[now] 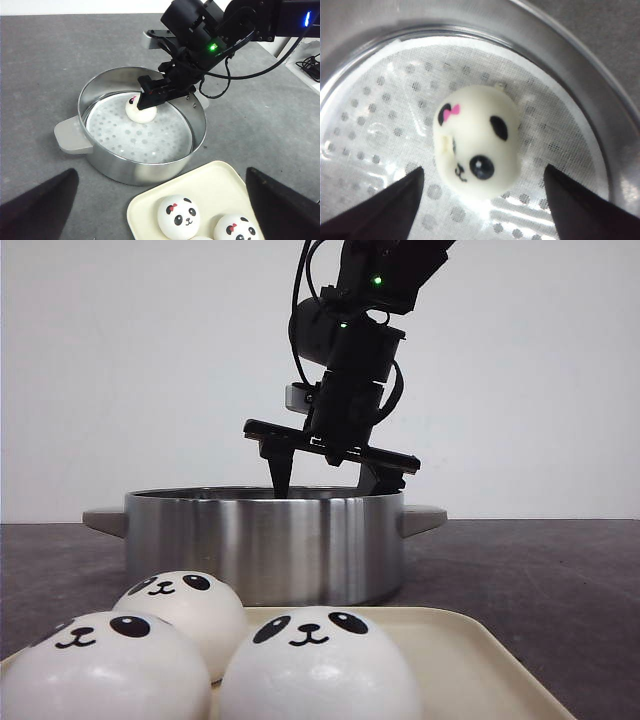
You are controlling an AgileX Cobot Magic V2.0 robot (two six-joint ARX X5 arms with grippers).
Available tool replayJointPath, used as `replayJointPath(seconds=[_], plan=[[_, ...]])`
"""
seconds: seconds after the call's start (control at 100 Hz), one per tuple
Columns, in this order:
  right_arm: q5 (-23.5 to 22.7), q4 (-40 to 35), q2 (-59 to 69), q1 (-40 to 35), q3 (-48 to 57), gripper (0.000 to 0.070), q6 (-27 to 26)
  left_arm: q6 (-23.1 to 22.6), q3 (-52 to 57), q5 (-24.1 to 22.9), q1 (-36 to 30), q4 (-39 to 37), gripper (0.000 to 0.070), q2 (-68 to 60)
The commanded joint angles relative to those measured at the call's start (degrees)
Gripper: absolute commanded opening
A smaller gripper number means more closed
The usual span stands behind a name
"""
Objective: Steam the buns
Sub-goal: 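Raise the open right gripper out of the pot, then lower the left gripper onto a panda bun on the tray and grasp it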
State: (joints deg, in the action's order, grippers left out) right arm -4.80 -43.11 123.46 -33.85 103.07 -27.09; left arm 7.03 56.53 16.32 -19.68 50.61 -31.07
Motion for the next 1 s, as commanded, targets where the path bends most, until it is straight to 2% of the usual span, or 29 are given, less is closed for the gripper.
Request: replayJointPath(seconds=[0.0, 0.06, 0.13, 0.21, 0.28, 0.38, 0.53, 0.69, 0.79, 0.99], plan=[[-0.7, 0.0, 0.3, -0.2, 2.2, 0.0492, -0.8, -0.3, 1.2, -0.2, -0.2, -0.5, 0.07, -0.3], [-1.7, -1.7, -1.1, -0.3, 3.5, 0.0473, -0.2, 0.2, 1.1, -0.2, -0.2, -0.3, 0.07, -0.4], [-3.0, -4.3, -4.1, -0.8, 5.0, 0.037, 1.7, 2.0, 0.7, -0.2, -0.5, 0.0, 0.07, -0.7], [-3.0, -6.9, -9.9, -2.3, 5.5, 0.017, 5.3, 4.3, -0.2, -0.2, -0.8, 1.2, 0.07, -1.5], [-0.3, -8.5, -16.3, -4.3, 5.5, 0.0, 8.7, 6.9, -1.9, 0.1, -1.2, 1.8, 0.07, -2.6], [7.4, -9.0, -26.2, -8.3, 5.5, 0.0001, 12.7, 9.8, -4.7, 0.5, -2.4, 2.4, 0.07, -5.3], [17.2, -9.5, -39.1, -15.1, 5.5, 0.0001, 13.6, 10.8, -7.1, 0.2, -7.1, 2.1, 0.07, -11.9], [22.9, -11.6, -49.0, -21.0, 5.5, 0.0001, 13.3, 13.6, -7.1, -0.4, -14.4, 0.5, 0.07, -21.6], [26.9, -12.4, -53.2, -23.4, 5.5, 0.0001, 12.9, 13.7, -7.1, -0.9, -18.2, -1.2, 0.07, -28.3], [31.8, -15.7, -58.1, -24.2, 5.5, 0.0001, 12.0, 15.4, -7.1, -3.5, -20.6, -7.8, 0.07, -40.1]])
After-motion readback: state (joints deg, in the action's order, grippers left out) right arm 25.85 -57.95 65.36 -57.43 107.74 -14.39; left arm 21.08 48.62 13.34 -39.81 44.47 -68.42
